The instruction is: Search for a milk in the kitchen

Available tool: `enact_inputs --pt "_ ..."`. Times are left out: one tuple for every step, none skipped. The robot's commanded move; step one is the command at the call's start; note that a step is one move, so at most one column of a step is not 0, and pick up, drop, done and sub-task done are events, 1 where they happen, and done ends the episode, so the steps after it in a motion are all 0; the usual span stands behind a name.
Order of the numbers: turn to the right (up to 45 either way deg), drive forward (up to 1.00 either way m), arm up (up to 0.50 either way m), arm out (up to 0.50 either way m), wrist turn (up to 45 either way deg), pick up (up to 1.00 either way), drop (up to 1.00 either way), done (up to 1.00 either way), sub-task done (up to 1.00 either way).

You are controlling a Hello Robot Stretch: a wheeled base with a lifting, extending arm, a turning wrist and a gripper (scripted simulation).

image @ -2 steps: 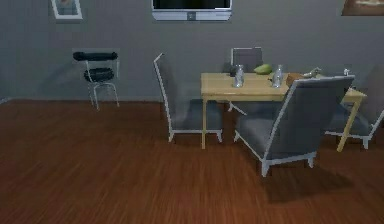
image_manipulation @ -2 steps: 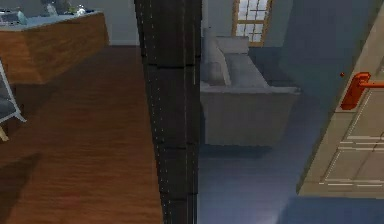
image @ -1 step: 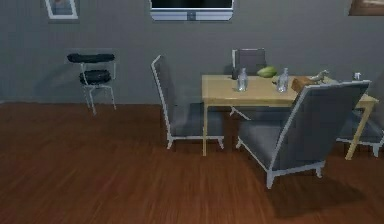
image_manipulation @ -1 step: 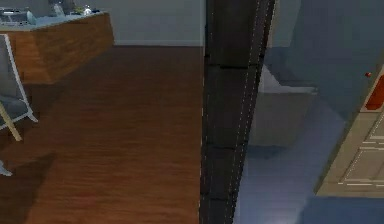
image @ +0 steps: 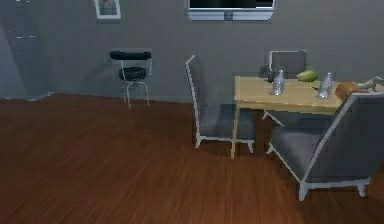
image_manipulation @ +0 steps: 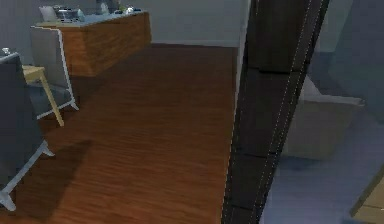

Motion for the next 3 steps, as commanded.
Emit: enact_inputs --pt "0.0 0.20 0.00 0.00 0.0 0.00 0.00 0.00 0.00" --pt "45.0 0.00 0.00 0.00 0.0 0.00 0.00 0.00 0.00" --pt "9.0 0.00 0.00 0.00 0.0 0.00 0.00 0.00 0.00"
